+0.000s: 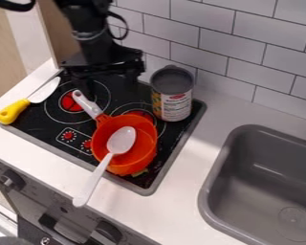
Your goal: Moved the can towards the burner
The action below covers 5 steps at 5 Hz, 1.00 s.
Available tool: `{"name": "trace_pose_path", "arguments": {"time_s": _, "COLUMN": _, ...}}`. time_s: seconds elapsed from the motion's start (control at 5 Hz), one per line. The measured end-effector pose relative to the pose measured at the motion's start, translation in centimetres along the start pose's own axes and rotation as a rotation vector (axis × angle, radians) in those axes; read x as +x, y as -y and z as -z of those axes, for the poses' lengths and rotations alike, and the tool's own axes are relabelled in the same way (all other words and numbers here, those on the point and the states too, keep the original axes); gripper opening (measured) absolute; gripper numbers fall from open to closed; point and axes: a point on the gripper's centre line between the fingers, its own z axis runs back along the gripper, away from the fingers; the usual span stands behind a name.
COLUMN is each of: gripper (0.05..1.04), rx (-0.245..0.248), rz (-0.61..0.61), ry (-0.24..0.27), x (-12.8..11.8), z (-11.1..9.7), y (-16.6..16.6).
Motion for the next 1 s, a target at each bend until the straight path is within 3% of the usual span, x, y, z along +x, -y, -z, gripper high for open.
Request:
{"name": "trace_pose_path", "arguments": {"time_s": 0.4, "gripper": 0.991, "rx": -0.023, "rz": 0.047, "ry": -0.021, "x": -1.4, "z": 1.4, "y": 4.8}}
{"name": "trace_pose_path", "arguments": {"time_s": 0.6, "gripper": 0.991, "rx": -0.011, "rz": 0.035, "ry": -0.048, "x": -1.5, "z": 2.8, "y": 6.7}}
{"name": "trace_pose_path", "arguments": {"time_s": 0.8, "gripper": 0.991, "rx": 0.006, "rz": -0.047, "ry": -0.032, "x": -1.5, "z": 3.9, "y": 7.8}}
{"name": "trace_pose_path", "arguments": {"time_s": 1.0, "gripper": 0.991, "rx": 0.085, "rz": -0.154, "ry": -0.035, "x": -1.3, "z": 5.3, "y": 8.2}}
